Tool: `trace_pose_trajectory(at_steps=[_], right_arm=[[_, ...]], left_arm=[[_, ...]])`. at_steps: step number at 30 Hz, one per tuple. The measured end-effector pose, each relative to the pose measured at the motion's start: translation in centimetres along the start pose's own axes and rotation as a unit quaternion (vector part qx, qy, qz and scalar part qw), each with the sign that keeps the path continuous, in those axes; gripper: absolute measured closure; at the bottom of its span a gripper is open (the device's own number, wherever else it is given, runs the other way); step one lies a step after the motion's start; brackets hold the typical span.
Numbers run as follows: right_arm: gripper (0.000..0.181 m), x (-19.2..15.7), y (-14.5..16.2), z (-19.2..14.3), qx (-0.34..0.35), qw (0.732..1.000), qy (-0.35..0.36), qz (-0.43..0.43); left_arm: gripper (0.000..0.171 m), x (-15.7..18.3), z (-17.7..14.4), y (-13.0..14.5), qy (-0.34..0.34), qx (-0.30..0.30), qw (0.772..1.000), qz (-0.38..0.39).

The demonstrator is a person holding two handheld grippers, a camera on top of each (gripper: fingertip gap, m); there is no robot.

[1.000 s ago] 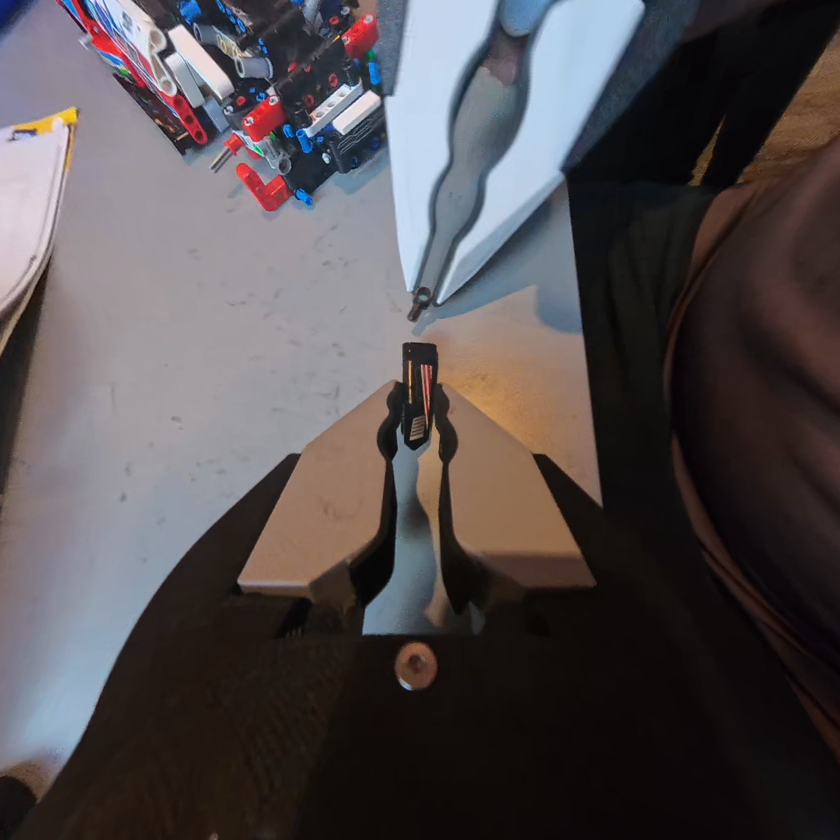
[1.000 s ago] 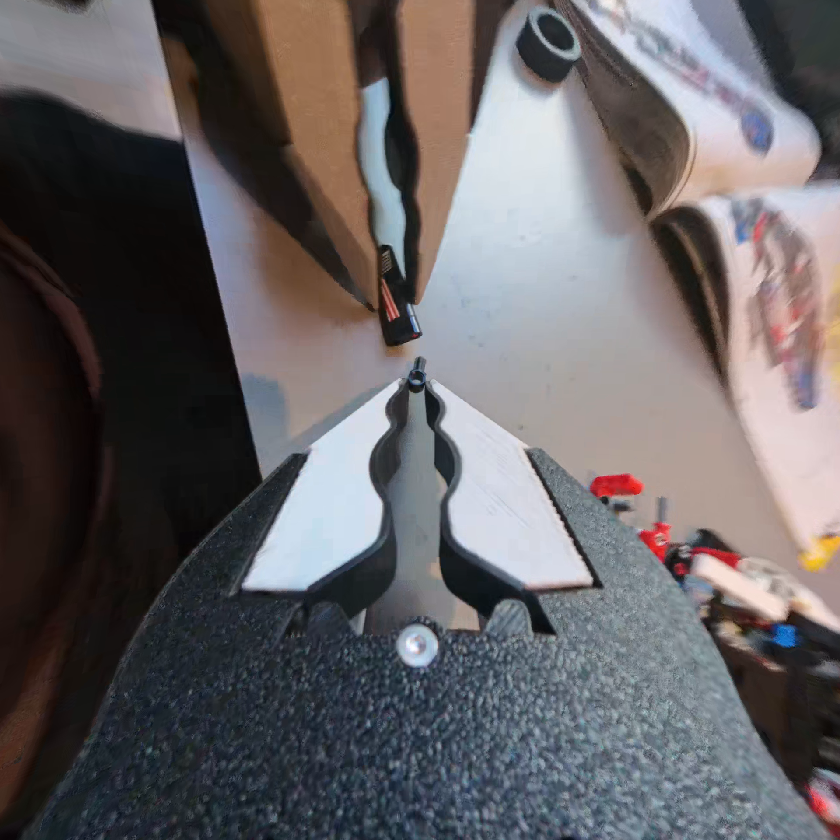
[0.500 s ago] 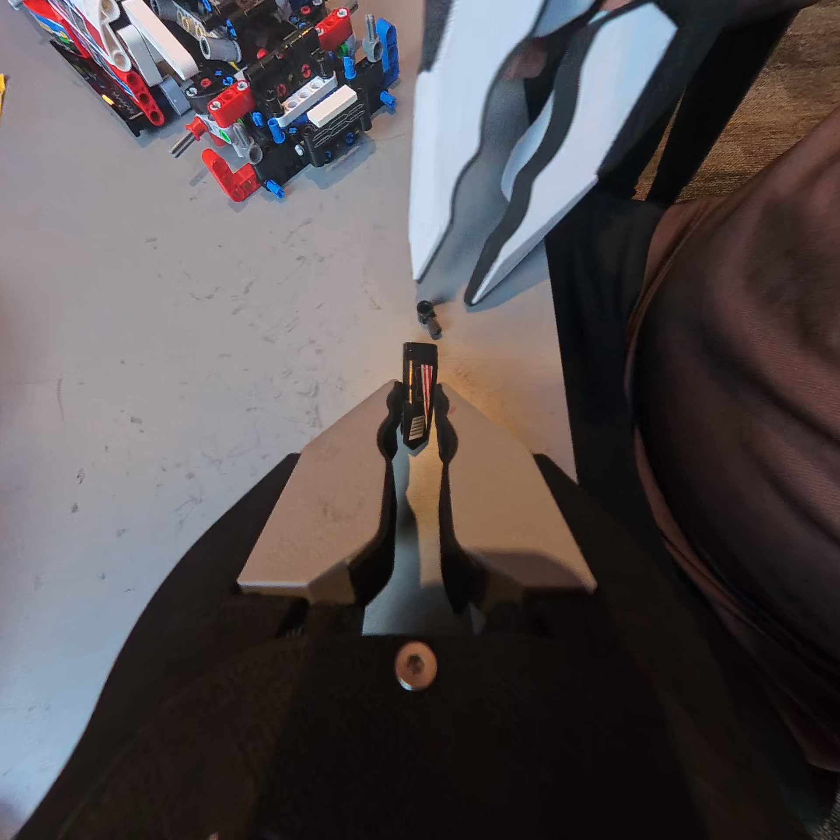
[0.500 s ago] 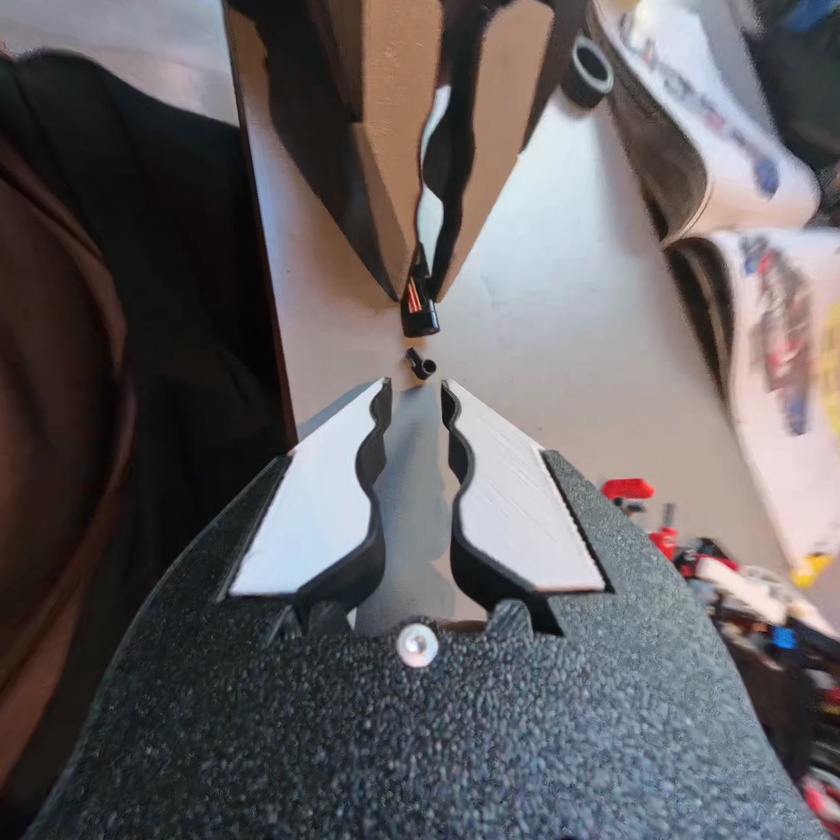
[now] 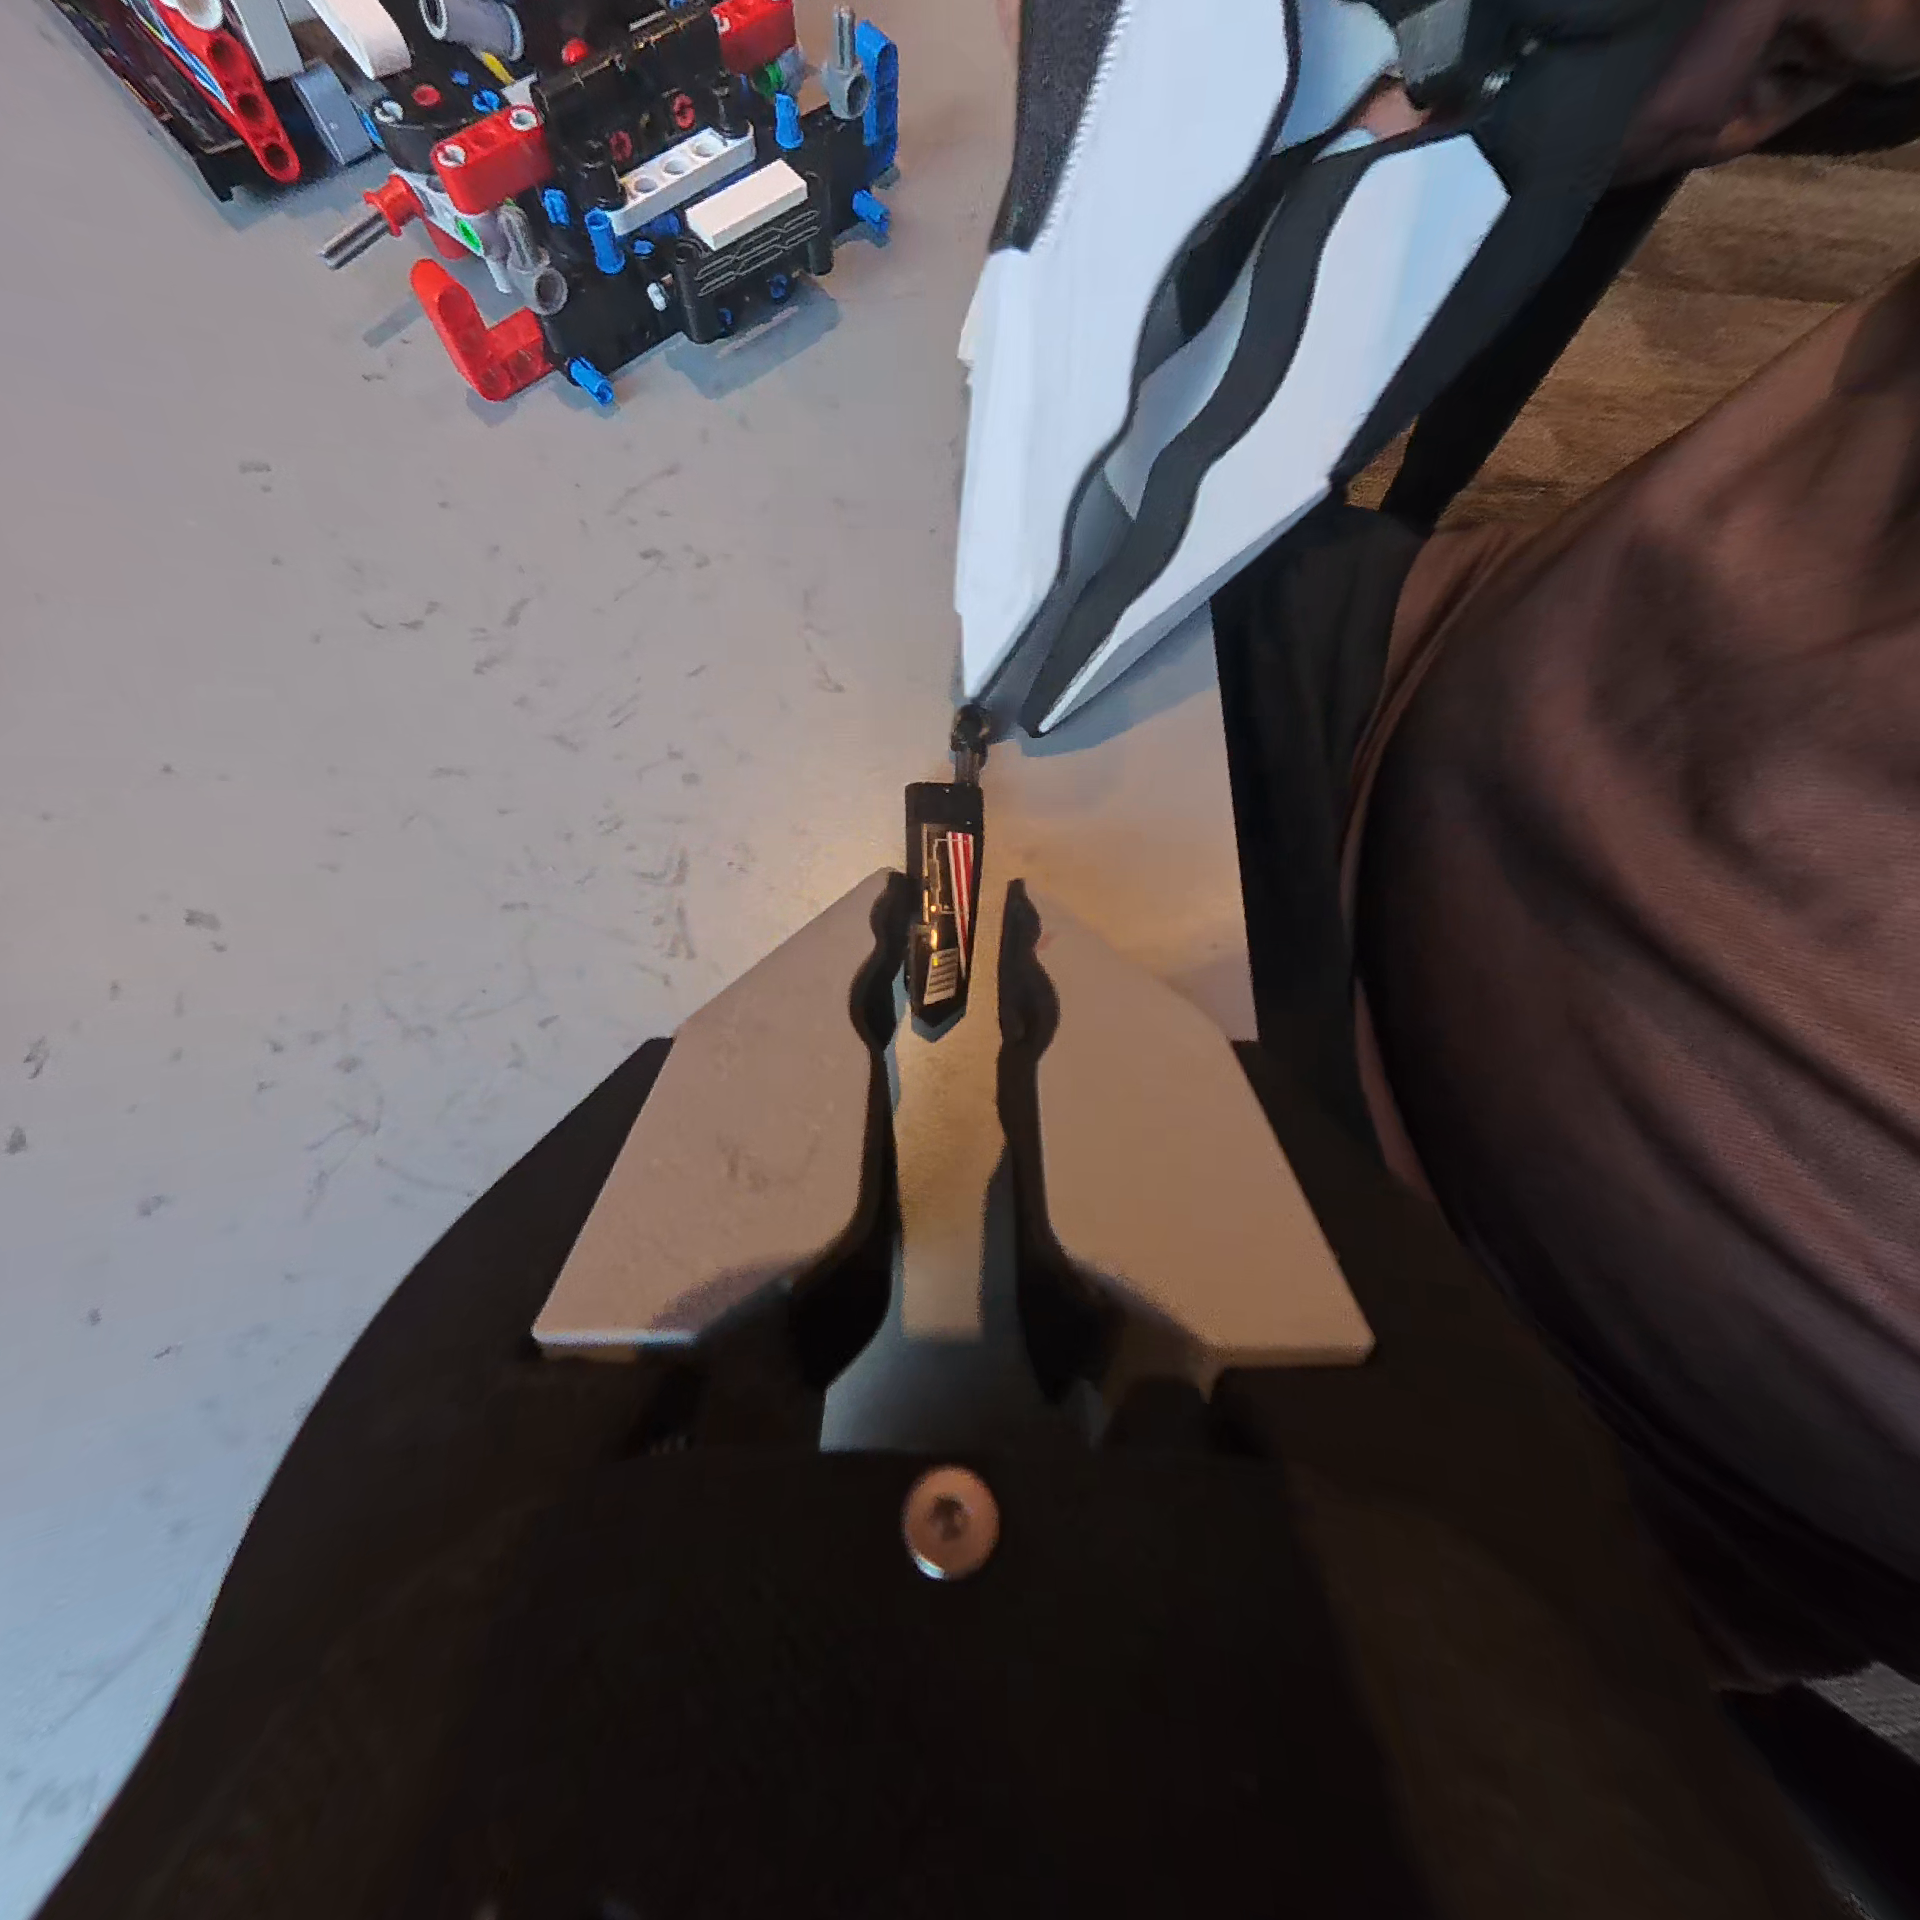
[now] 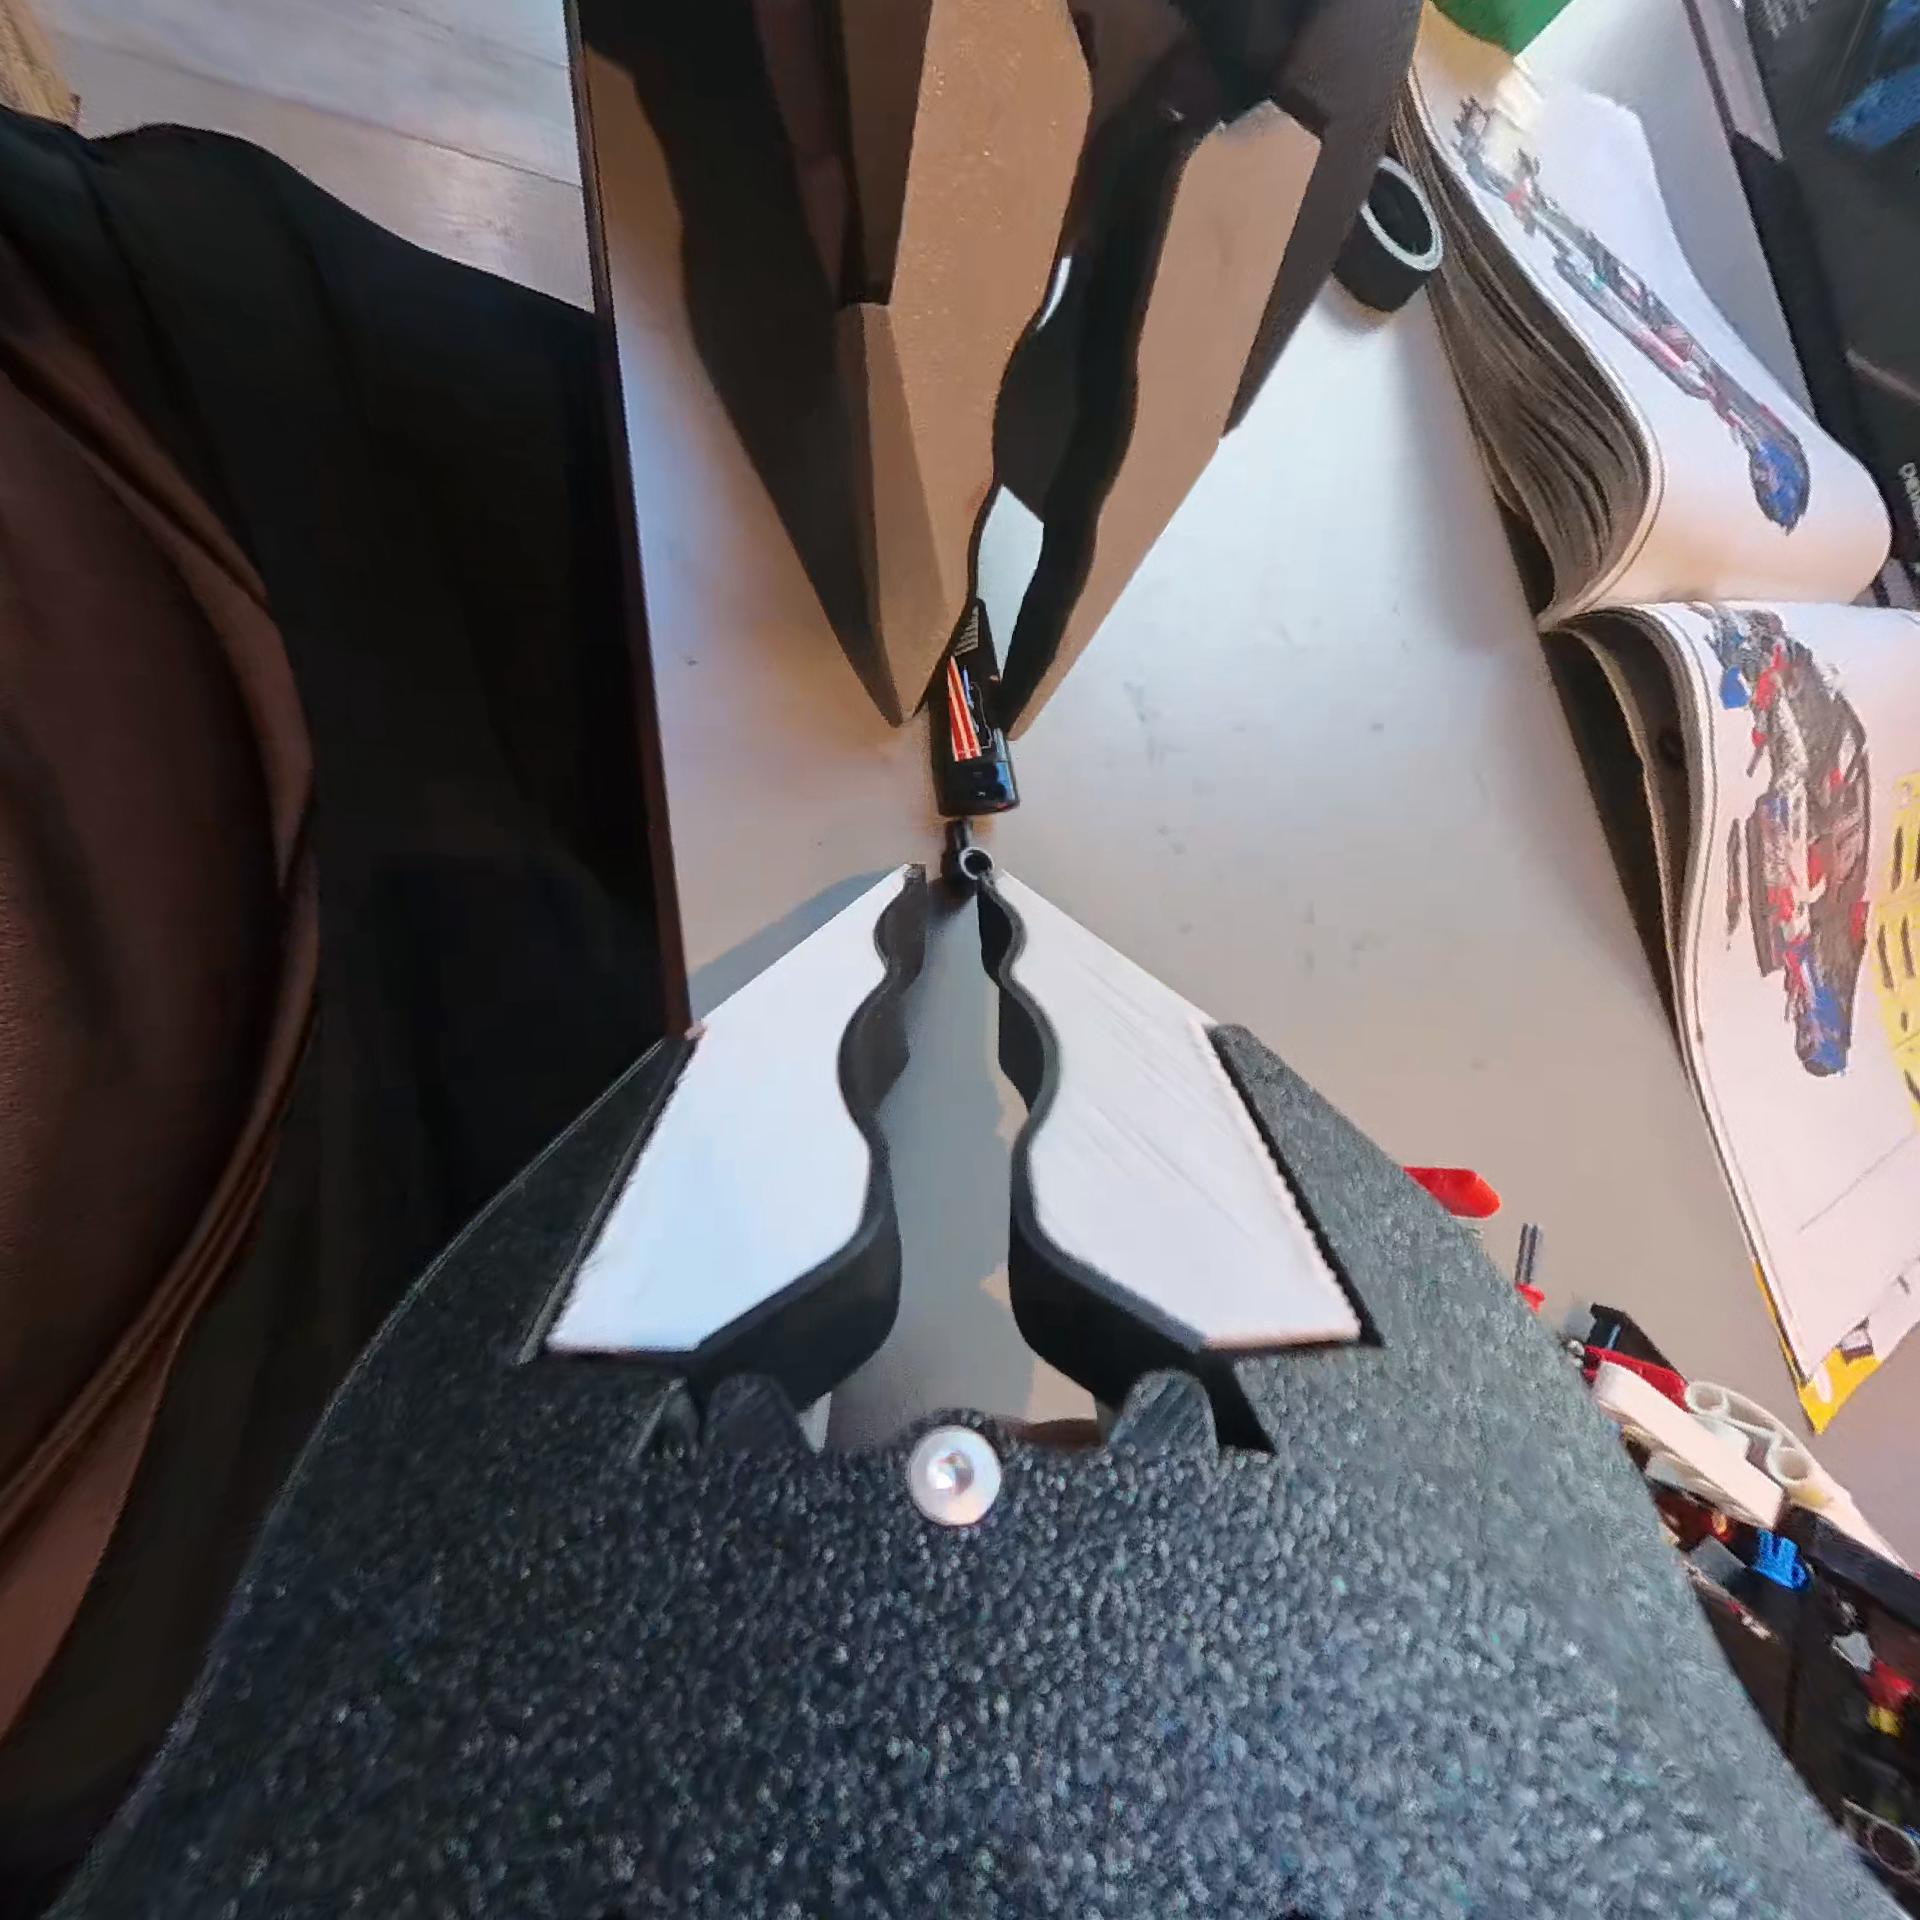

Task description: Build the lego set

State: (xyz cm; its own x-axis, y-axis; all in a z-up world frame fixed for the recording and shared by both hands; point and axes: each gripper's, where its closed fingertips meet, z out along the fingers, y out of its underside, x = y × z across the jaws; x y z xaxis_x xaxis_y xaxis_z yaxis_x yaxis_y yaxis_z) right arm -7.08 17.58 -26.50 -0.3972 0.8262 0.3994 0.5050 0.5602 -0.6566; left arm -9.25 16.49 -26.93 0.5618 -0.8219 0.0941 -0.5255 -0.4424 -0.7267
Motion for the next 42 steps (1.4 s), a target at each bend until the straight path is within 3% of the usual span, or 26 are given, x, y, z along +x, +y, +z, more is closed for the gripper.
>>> trace_pose_trajectory(at_steps=[6,11,20,25,34,38,42], right_arm=[[0.173,-0.4,0.0,-0.2,0.001,1.0,-0.004,-0.01],[0.165,0.2,-0.3,-0.2,0.012,0.999,-0.008,0.033],[0.17,0.2,-0.2,0.5,0.002,0.999,-0.024,0.047],[0.172,0.5,0.1,0.4,-0.004,0.994,-0.034,0.107],[0.172,1.0,0.4,0.3,-0.002,0.979,-0.059,0.193],[0.172,1.1,0.5,0.3,-0.001,0.972,-0.068,0.225],[0.172,1.0,0.5,0.2,0.001,0.954,-0.095,0.284]], left_arm=[[0.156,0.0,0.0,0.0,0.006,0.001,1.0,-0.009],[0.156,0.0,0.0,0.0,0.013,0.002,1.0,-0.016],[0.142,0.1,-0.2,-0.2,0.011,0.008,1.0,-0.009],[0.143,0.1,-0.6,-0.6,0.004,0.029,1.0,0.002],[0.143,-0.6,-0.1,-0.1,-0.005,0.005,1.0,-0.022],[0.141,-0.6,-1.0,-1.2,-0.016,0.05,0.999,-0.005],[0.156,-0.3,-1.5,-2.5,-0.06,0.09,0.993,0.057]])
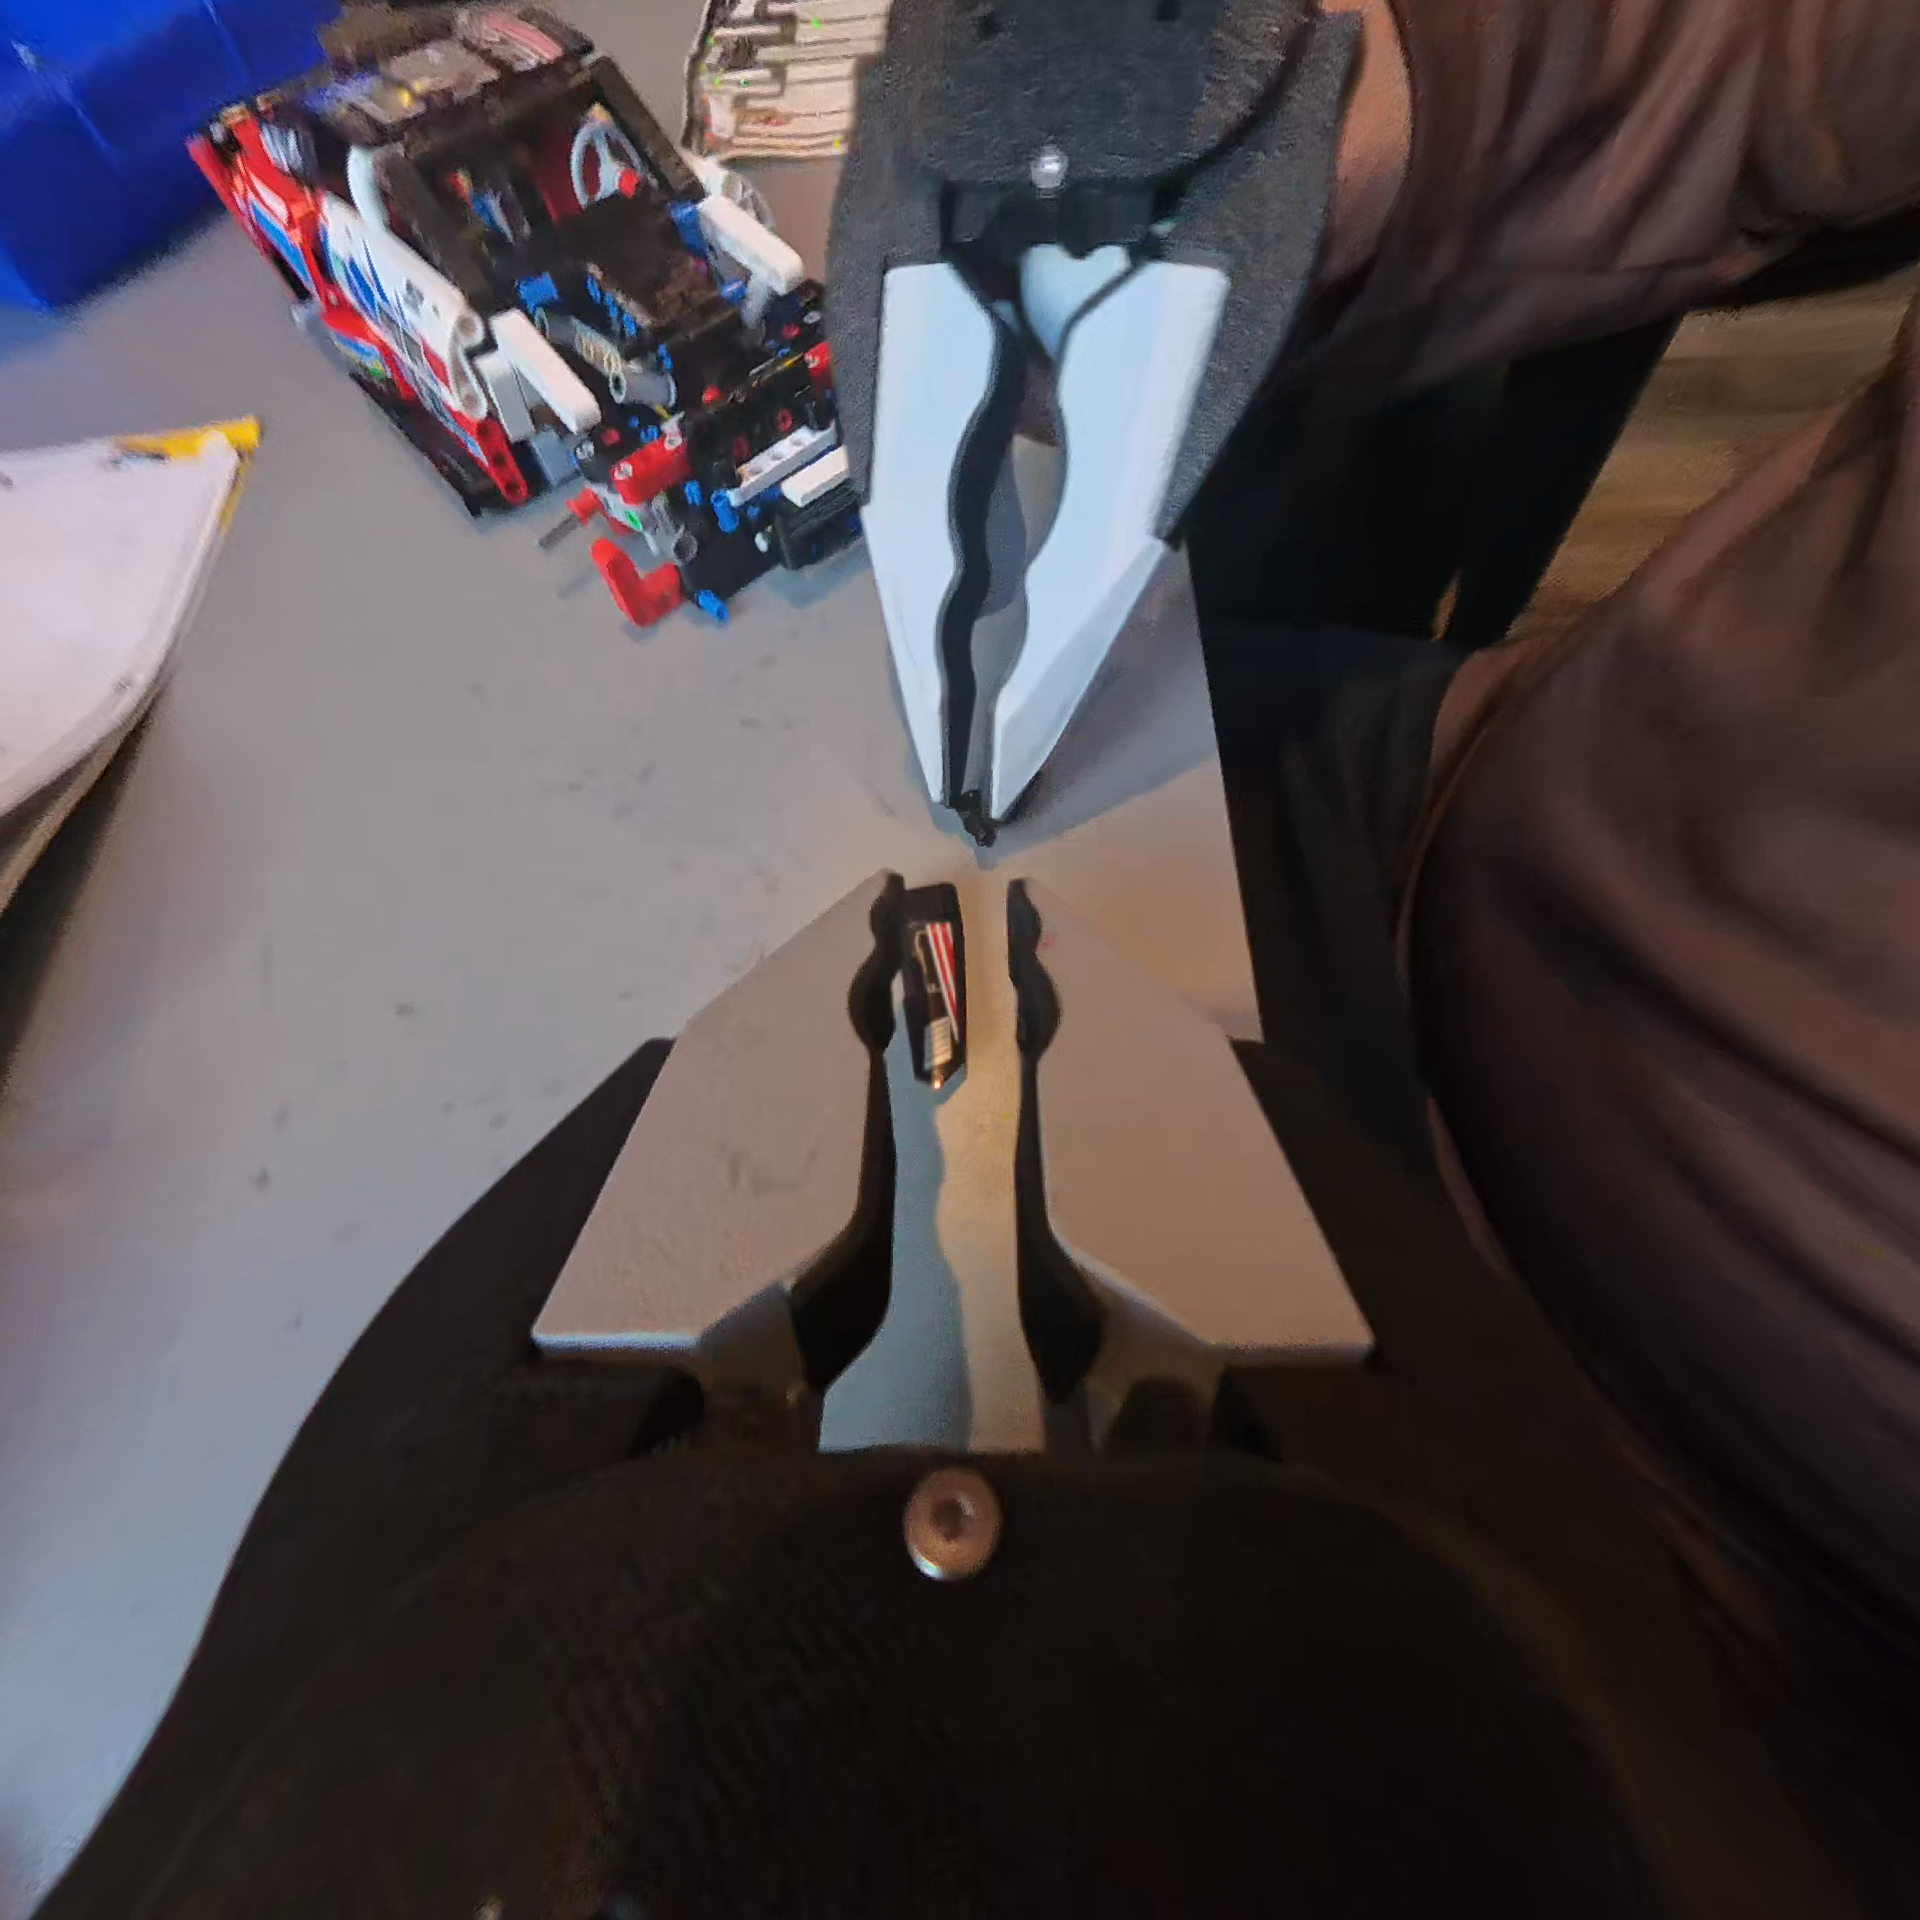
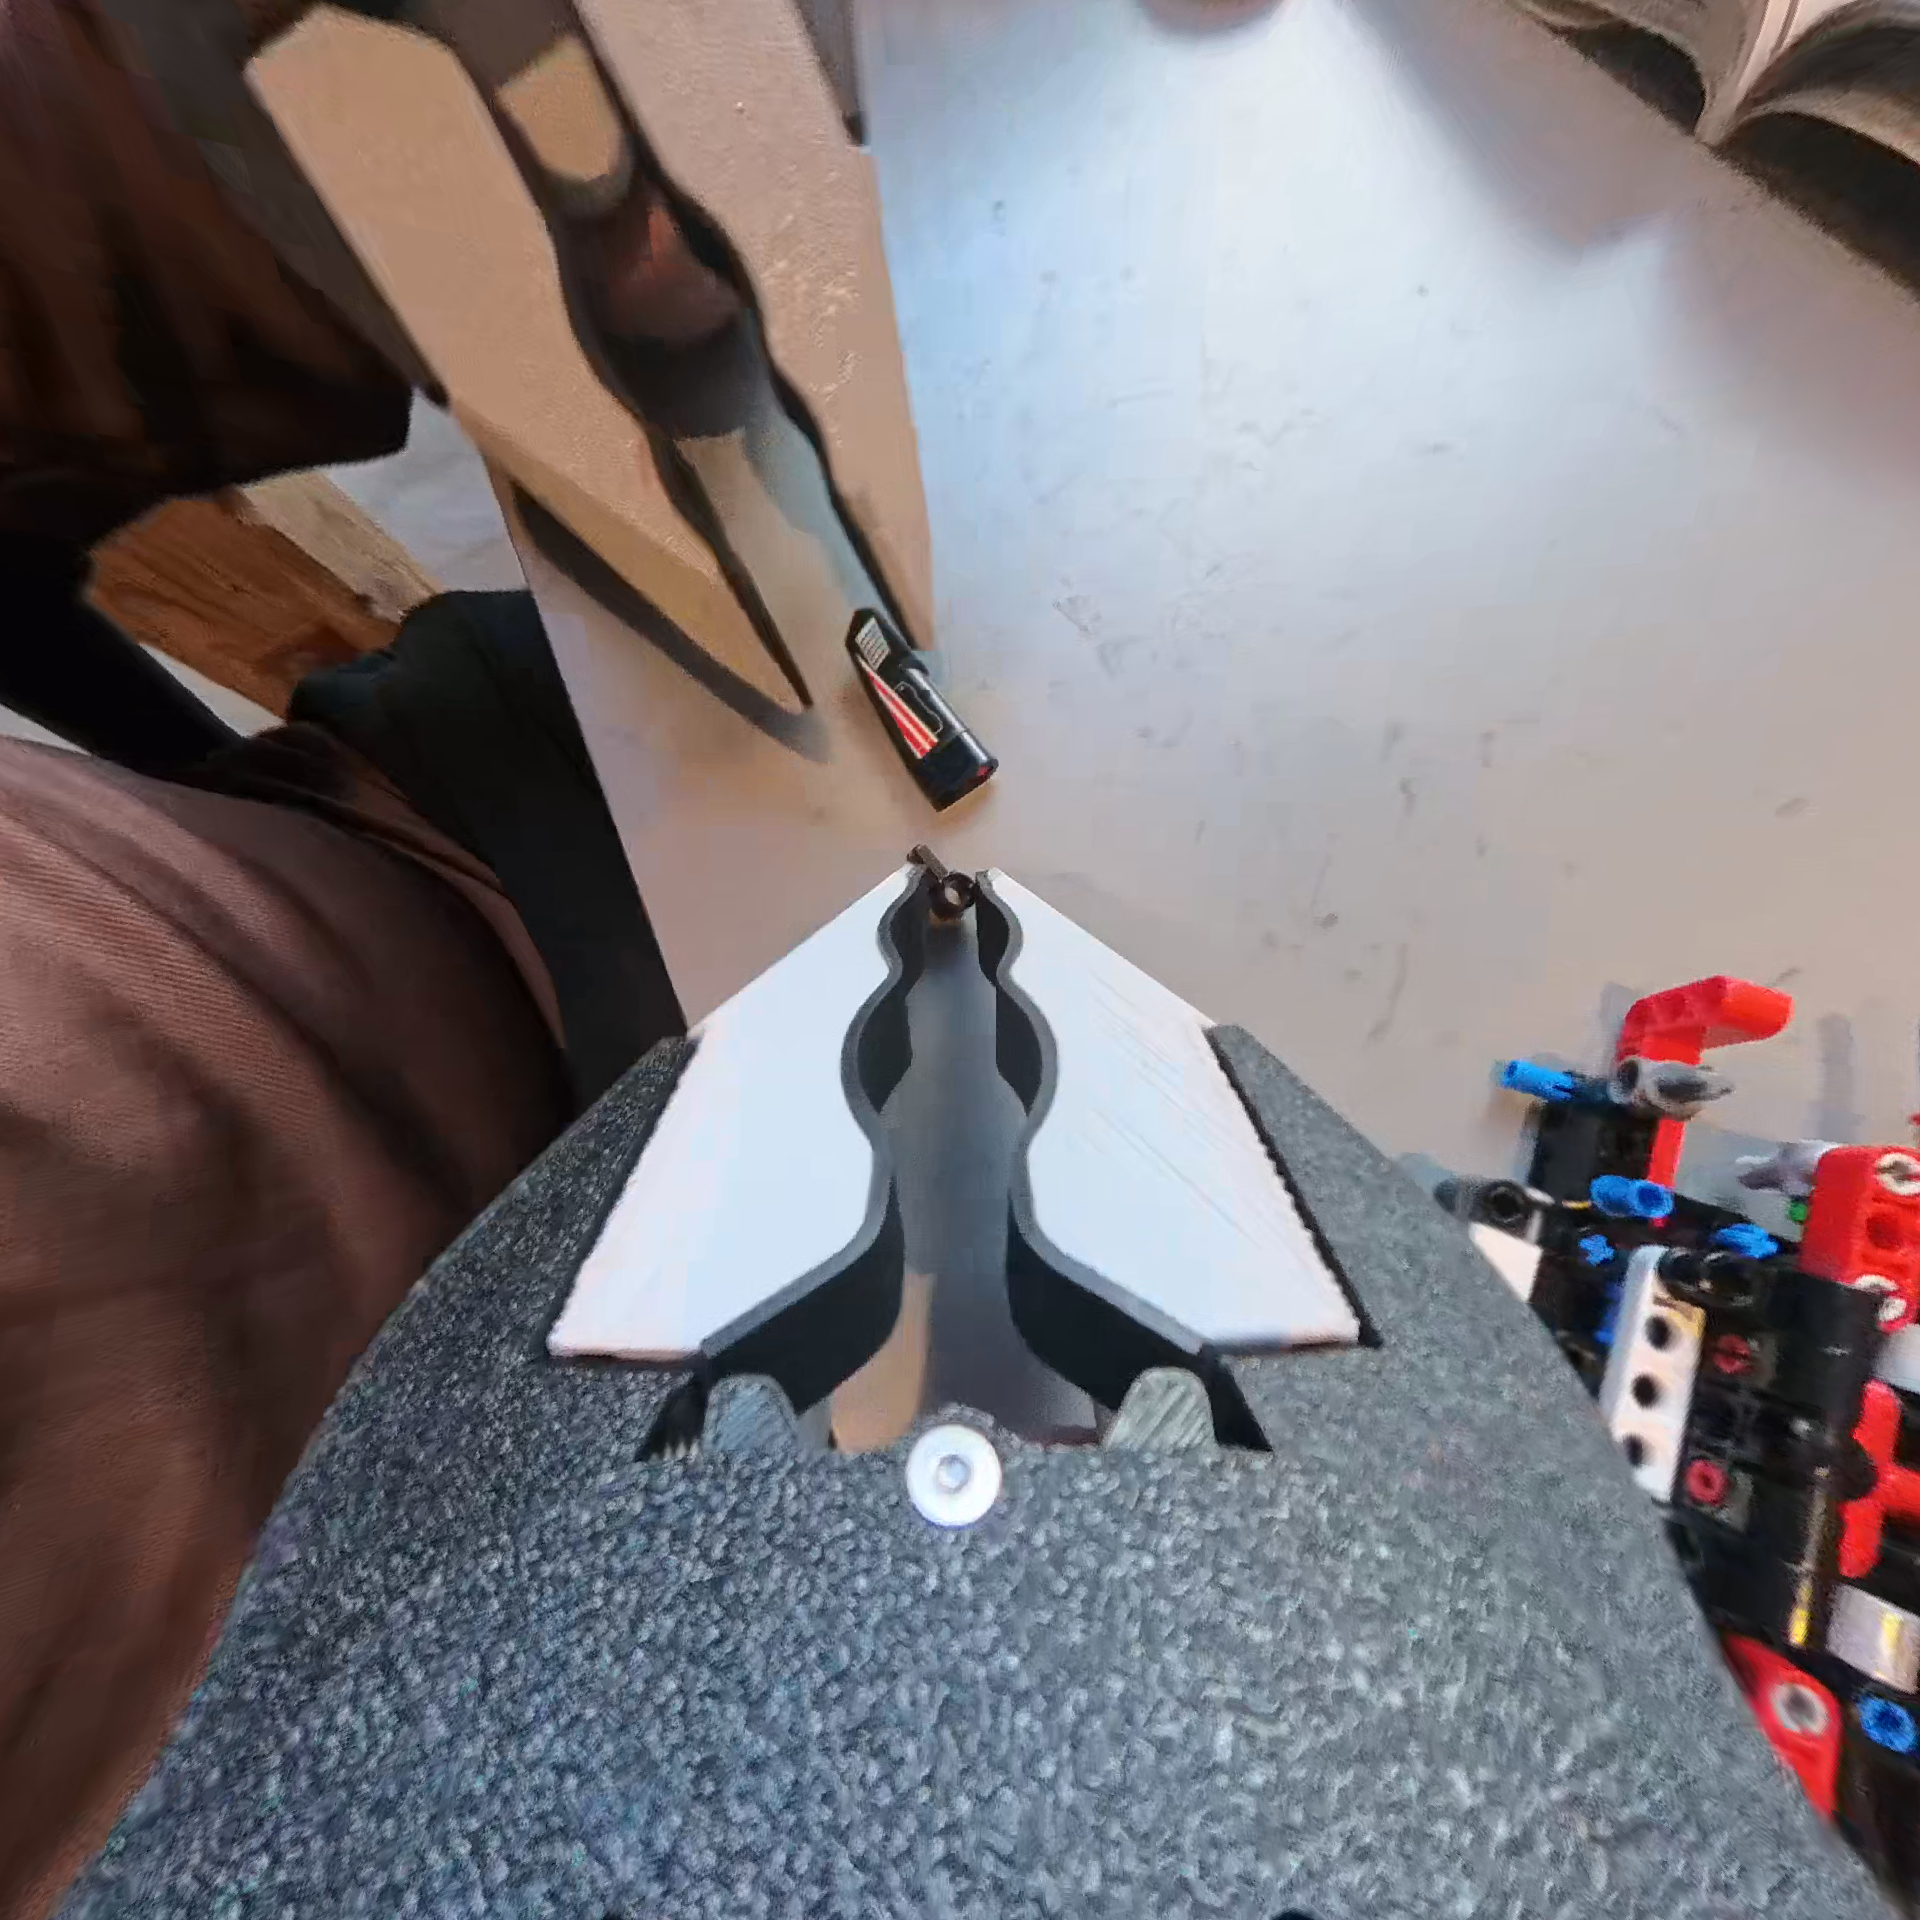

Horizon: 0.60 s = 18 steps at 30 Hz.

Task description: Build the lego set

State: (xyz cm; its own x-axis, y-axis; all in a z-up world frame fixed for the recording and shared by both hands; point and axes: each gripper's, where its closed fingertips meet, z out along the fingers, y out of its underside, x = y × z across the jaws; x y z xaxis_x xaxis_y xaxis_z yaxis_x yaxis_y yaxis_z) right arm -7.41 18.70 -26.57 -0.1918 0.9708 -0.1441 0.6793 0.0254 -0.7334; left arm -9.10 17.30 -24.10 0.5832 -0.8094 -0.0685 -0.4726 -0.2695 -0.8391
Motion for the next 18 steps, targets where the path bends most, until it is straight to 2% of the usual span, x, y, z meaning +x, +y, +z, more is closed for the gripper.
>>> trace_pose_trajectory(at_steps=[5,8,18], right_arm=[[0.172,-0.7,0.1,0.0,0.0,0.996,-0.057,0.074],[0.172,-1.3,-0.2,-0.2,0.009,0.99,-0.092,0.105],[0.172,-1.5,-0.7,-0.3,0.024,0.978,-0.132,0.163]], left_arm=[[0.161,1.2,1.7,0.3,-0.034,-0.039,0.993,0.104],[0.164,1.5,2.6,0.8,-0.048,-0.066,0.987,0.141],[0.169,1.3,2.8,0.4,-0.058,-0.057,0.985,0.149]])
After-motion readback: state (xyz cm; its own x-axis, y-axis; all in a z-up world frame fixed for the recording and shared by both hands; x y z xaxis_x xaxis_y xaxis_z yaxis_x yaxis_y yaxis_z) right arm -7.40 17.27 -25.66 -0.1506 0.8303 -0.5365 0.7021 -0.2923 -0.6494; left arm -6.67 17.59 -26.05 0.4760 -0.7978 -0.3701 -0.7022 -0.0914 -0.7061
